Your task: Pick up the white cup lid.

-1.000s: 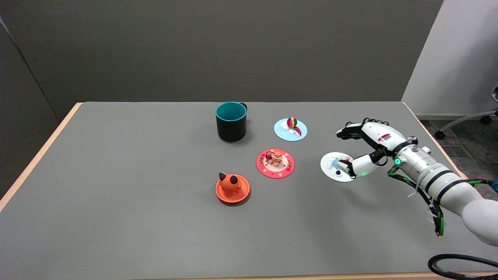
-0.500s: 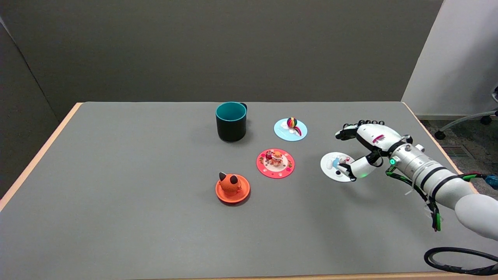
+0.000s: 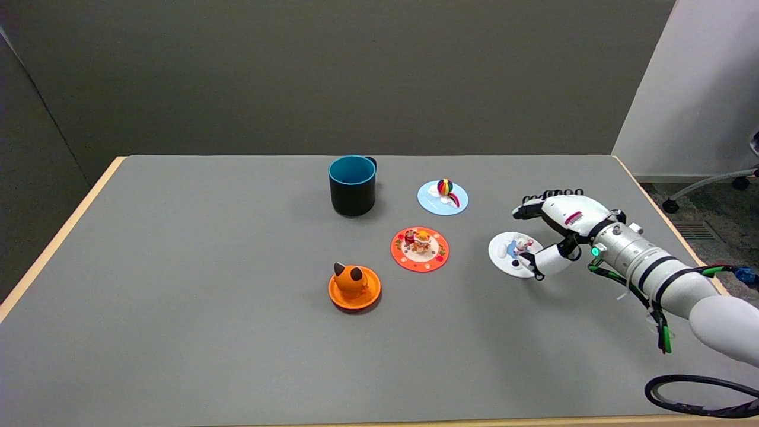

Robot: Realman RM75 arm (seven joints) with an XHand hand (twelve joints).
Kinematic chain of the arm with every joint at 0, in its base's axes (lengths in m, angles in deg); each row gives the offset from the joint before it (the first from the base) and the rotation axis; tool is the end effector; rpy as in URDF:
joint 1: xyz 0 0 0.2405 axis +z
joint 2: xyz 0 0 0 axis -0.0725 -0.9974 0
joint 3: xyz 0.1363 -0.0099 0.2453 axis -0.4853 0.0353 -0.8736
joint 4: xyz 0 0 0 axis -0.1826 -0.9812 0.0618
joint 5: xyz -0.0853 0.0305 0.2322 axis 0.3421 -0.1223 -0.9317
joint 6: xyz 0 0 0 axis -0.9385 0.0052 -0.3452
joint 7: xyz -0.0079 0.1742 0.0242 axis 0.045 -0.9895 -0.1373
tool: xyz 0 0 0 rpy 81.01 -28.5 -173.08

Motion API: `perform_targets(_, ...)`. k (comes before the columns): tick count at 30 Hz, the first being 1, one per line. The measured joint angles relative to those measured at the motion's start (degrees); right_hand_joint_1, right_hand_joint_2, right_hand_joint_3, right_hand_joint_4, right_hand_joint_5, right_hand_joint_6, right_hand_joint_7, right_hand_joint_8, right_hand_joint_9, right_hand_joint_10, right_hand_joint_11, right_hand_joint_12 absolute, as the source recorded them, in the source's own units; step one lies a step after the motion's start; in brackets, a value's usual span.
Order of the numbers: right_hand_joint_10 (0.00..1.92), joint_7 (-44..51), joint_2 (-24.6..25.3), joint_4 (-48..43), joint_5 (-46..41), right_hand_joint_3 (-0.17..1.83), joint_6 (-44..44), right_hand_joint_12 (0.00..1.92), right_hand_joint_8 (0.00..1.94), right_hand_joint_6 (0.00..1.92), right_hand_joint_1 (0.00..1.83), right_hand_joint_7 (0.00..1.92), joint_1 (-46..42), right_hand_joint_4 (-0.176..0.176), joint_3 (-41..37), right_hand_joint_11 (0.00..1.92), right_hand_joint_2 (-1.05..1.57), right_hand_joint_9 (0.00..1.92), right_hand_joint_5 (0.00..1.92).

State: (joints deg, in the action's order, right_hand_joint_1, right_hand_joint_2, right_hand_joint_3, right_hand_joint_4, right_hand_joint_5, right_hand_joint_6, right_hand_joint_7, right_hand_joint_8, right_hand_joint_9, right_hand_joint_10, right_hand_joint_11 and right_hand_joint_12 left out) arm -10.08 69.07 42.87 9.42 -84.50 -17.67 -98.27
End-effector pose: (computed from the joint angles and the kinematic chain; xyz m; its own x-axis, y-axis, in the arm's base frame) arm -0.2849 -0.3400 0.4634 0.9724 -0.1885 0.1377 -0.1192 0.1063 0.9872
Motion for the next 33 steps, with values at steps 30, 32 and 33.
perform_targets(30, 0.42, 3.73, -0.79, -2.85, -1.15, 0.66, -1.19, 0.30, 0.82, 0.68, 0.92, 0.26, 1.86, -0.019, 3.14, 0.46, 0.88, 0.54, 0.49)
perform_targets(32, 0.43, 3.86, -0.82, -2.86, -1.17, 0.66, -1.24, 0.31, 0.83, 0.69, 0.92, 0.25, 1.91, -0.017, 3.24, 0.46, 0.89, 0.53, 0.48)
perform_targets(33, 0.43, 3.93, -0.83, -2.86, -1.18, 0.66, -1.26, 0.31, 0.84, 0.70, 0.92, 0.25, 1.93, -0.017, 3.30, 0.46, 0.89, 0.53, 0.48)
